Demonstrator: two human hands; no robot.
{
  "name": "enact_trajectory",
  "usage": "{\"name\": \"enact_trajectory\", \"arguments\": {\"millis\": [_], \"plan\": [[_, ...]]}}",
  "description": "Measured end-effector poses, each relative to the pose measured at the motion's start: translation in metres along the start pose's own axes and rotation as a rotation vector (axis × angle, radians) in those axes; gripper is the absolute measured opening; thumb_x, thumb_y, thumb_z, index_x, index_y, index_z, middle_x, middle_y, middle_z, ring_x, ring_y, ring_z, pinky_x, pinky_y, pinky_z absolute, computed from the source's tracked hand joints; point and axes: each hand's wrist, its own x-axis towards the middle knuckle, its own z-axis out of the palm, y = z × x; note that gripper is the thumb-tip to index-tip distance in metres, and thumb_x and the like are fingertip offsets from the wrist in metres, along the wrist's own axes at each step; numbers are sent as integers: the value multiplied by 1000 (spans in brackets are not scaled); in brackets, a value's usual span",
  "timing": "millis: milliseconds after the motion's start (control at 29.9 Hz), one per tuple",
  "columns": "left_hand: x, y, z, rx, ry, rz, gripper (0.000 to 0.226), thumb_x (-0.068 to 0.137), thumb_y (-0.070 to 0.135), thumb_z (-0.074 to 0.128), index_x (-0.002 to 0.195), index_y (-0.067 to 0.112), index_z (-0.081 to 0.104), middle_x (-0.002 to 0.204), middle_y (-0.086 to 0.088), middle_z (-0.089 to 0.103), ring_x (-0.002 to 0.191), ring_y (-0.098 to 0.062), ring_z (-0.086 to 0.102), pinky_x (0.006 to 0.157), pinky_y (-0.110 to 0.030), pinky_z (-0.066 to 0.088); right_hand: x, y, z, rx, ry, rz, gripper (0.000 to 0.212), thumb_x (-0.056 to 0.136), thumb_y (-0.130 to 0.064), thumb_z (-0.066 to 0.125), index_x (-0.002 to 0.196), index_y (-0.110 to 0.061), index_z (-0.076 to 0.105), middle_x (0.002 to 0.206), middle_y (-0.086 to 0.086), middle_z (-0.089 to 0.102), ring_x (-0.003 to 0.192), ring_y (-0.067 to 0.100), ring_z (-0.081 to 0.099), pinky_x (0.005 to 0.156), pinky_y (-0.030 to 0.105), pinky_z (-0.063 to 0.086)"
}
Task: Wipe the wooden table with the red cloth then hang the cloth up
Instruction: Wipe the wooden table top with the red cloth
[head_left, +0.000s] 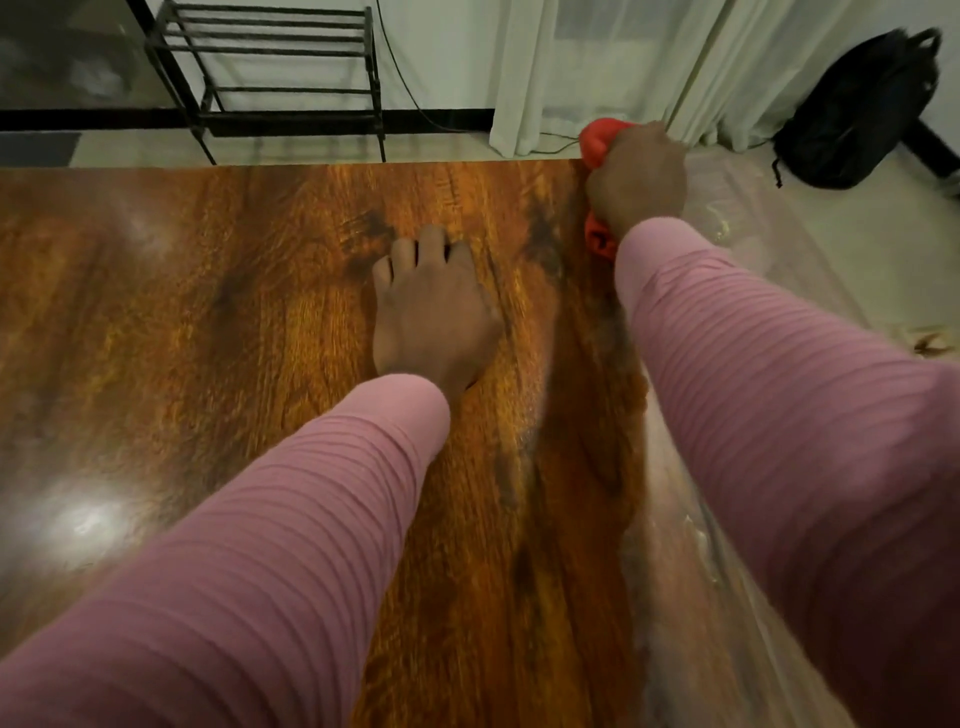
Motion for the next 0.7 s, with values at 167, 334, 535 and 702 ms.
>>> {"name": "enact_trajectory", "arguments": {"millis": [167,334,535,702], "plan": [[2,2,0,39,-1,-10,39,92,29,39,121,11,57,128,-11,49,113,-32,44,97,-46,34,-41,-42,14,74,-166,-349,34,87,-14,47,115,-9,66,127,13,53,121,32,48,100,38,44],[1,-3,-1,35,-4,14,41,92,31,38,122,11,57,129,-10,49,115,-32,44,99,-47,34,-42,-1,1,10,-144,-387,31,87,-15,49,111,-12,68,122,14,56,114,31,52,95,36,44],[2,1,1,57,15,19,38,93,30,39,116,8,59,122,-14,51,110,-34,45,96,-47,35,-36,33,-18,43,-52,-47,33,82,-11,45,107,-2,65,117,17,60,111,36,55,93,43,48],[1,6,-1,79,19,9,35,93,29,40,114,8,59,122,-14,51,110,-35,46,94,-48,35,-90,-14,-5,102,-134,-304,31,87,-17,52,115,-14,66,131,9,49,123,31,42,99,40,40]]}}
